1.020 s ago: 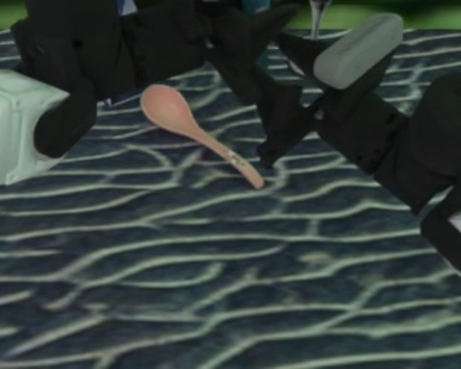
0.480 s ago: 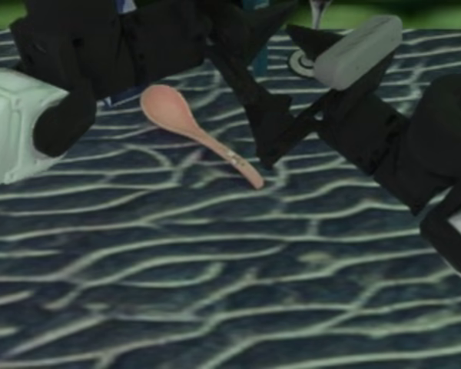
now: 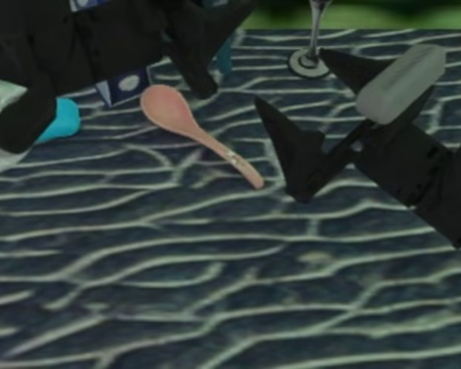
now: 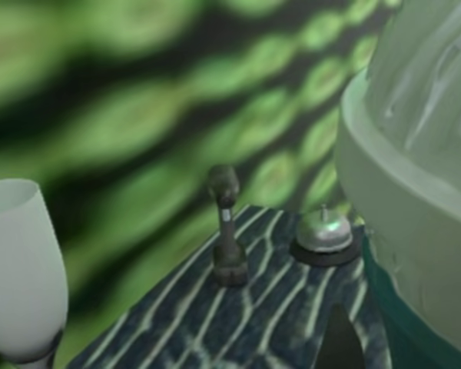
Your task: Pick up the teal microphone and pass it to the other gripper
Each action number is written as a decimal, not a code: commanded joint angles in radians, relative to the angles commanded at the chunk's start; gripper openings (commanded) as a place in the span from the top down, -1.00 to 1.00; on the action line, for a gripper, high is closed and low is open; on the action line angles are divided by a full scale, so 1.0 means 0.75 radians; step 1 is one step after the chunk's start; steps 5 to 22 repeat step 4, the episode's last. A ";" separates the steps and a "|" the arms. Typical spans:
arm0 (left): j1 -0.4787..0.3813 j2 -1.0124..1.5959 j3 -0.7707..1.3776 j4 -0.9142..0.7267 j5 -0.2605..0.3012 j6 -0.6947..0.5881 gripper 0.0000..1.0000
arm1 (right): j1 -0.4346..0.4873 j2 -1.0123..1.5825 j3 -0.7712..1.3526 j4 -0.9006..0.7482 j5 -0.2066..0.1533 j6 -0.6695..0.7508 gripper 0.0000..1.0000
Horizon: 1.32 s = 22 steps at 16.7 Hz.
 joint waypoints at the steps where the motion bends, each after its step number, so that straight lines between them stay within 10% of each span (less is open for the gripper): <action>1: 0.032 -0.015 -0.014 -0.002 0.027 0.002 1.00 | -0.006 -0.050 -0.055 0.004 -0.010 0.002 -1.00; 22: 0.087 -0.041 -0.040 -0.006 0.076 0.005 1.00 | -0.015 -0.132 -0.138 0.014 -0.029 0.005 -1.00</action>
